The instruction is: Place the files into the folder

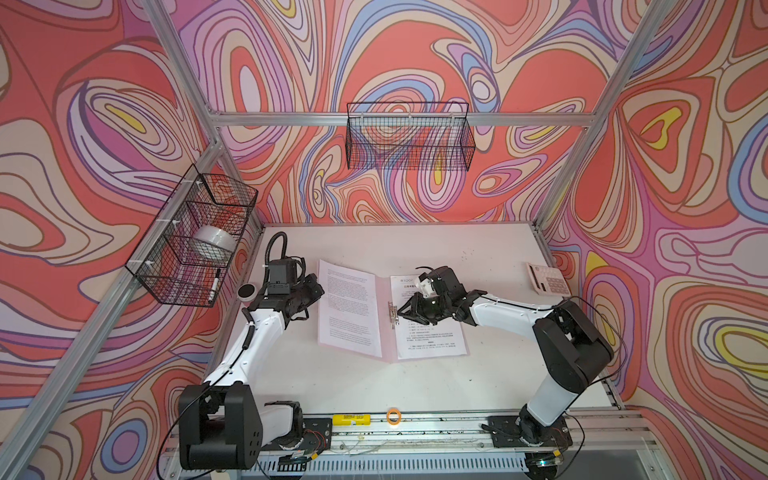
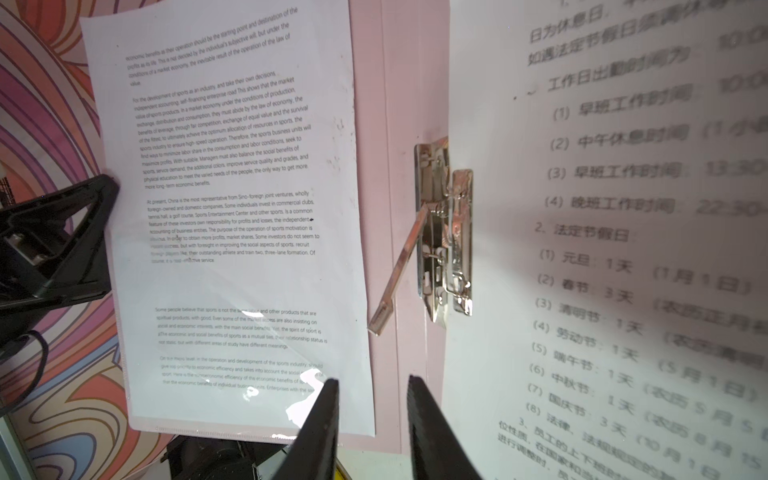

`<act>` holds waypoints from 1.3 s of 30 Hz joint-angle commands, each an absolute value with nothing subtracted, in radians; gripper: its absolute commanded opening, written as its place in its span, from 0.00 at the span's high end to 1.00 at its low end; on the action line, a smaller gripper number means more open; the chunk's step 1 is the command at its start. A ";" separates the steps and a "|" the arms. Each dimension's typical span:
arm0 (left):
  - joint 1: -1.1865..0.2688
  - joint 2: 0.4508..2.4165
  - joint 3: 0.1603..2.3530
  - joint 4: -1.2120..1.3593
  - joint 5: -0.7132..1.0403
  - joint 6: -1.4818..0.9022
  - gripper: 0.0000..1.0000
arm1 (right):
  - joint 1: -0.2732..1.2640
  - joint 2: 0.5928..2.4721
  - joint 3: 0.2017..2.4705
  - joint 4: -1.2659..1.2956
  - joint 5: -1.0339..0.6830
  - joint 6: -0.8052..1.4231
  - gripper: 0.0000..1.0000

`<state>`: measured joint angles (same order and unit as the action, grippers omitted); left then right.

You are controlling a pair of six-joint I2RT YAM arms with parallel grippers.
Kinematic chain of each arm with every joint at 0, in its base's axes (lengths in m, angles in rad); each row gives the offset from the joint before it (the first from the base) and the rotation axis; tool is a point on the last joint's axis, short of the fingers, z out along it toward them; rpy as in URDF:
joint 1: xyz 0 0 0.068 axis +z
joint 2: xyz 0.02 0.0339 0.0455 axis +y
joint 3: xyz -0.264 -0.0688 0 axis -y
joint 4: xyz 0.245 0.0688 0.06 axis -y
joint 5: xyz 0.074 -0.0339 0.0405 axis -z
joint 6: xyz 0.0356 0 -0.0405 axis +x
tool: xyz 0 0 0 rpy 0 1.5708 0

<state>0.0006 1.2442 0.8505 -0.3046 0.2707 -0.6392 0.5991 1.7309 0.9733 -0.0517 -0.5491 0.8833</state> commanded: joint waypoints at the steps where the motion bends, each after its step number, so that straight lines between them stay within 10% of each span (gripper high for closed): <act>1: -0.002 1.247 0.847 -0.322 0.247 -0.621 1.00 | 0.611 1.761 0.956 0.039 -0.568 0.930 0.70; 22: -0.002 1.250 0.853 -0.325 0.251 -0.613 1.00 | 0.615 1.858 0.979 0.120 -0.629 0.980 0.72; 39: -0.002 1.253 0.854 -0.328 0.257 -0.611 1.00 | 0.615 1.875 0.970 0.131 -0.638 0.988 0.97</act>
